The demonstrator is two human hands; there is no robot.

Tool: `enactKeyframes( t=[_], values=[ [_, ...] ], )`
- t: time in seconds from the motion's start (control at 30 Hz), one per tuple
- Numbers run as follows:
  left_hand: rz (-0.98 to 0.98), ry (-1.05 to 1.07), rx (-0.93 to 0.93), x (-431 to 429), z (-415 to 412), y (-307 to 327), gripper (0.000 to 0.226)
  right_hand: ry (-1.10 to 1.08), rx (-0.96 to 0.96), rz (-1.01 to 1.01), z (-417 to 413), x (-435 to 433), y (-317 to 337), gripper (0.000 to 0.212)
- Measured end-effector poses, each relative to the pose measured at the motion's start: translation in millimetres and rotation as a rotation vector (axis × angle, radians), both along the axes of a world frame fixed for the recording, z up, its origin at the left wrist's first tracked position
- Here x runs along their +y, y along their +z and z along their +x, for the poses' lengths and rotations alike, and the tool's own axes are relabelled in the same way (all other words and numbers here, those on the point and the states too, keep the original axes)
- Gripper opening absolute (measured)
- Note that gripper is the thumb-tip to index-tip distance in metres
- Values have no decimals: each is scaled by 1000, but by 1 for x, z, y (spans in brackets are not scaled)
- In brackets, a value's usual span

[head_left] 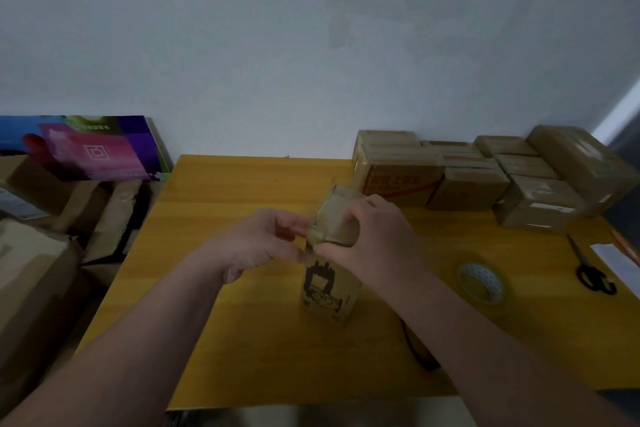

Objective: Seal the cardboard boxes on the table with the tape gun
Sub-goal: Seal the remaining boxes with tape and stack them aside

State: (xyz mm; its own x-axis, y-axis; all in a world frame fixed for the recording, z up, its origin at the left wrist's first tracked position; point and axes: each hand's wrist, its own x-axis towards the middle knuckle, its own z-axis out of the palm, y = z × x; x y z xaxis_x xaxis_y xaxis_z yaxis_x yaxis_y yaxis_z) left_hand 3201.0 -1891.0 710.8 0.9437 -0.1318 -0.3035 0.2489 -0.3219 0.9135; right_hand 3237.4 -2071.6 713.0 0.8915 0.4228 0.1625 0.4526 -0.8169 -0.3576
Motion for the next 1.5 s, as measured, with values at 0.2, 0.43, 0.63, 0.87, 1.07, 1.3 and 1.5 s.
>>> enactKeyframes(
  t=[0.2,0.43,0.63,0.87,1.07,1.3,1.5],
  values=[
    [0,210,-151,-7,-2,-13,26,-10,9,53,-2,11,2,39],
    [61,237,-192,-5,-1,-21,20,-3,42,39,-7,17,3,46],
    [69,258,-186,-7,-1,-16,23,-31,51,86,2,12,3,32],
    [39,239,-158,-8,-1,-13,20,-102,29,51,5,17,2,30],
    [-31,328,-93,-12,-2,-12,13,-119,-43,-21,2,22,2,31],
    [-37,560,-41,-21,4,-11,13,-191,92,59,10,11,6,51],
    [873,519,-346,-30,7,-3,52,-237,100,-74,17,-3,5,70]
  ],
)
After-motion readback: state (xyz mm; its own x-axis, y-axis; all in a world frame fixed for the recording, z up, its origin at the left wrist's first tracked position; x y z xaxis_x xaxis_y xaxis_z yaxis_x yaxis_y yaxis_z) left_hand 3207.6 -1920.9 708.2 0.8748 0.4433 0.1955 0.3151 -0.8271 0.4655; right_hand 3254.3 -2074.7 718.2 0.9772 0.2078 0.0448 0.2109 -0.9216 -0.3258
